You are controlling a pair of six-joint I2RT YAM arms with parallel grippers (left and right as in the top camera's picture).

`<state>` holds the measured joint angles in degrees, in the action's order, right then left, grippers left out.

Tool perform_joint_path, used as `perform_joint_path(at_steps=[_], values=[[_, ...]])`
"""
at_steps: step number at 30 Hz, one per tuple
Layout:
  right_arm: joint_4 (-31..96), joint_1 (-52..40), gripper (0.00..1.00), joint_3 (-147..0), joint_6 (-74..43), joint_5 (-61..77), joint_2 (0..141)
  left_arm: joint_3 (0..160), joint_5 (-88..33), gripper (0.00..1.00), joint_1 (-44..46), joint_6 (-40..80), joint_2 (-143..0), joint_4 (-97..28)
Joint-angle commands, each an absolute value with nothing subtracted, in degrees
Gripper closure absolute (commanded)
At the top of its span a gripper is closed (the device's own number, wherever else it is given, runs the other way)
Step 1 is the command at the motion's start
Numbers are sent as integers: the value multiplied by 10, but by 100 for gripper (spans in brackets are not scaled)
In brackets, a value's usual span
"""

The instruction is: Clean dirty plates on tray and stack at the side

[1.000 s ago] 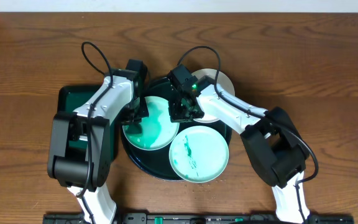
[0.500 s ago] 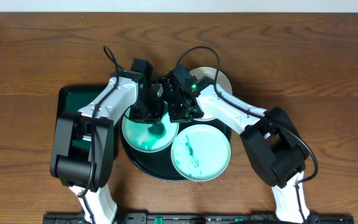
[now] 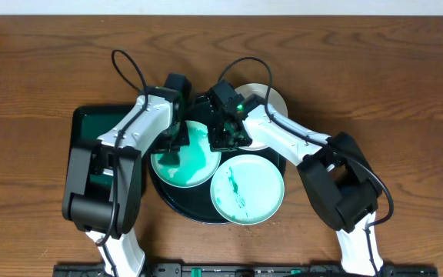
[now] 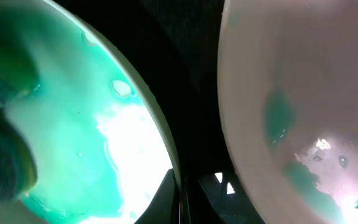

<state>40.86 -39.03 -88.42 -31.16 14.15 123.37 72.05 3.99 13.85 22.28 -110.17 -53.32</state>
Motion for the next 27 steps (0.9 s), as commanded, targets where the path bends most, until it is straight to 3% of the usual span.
perform_joint_path(at_steps=[1,6,10,14,20,27], values=[[411,-387,99,-891,-308,131,1249,714,-39,93,138,185,-1115,-575],[412,-387,99,-891,-308,131,1249,714,-229,93,147,19,-1115,-574],[412,-387,99,-891,-308,131,1249,714,-233,93,144,13,-1115,-522],[412,-387,99,-891,-308,131,1249,714,-167,93,137,32,-1115,-441],[411,-387,99,-891,-306,131,1248,716,84,93,118,188,-1114,-412],[412,-387,99,-891,-305,131,1248,750,103,93,98,209,-1067,-524]])
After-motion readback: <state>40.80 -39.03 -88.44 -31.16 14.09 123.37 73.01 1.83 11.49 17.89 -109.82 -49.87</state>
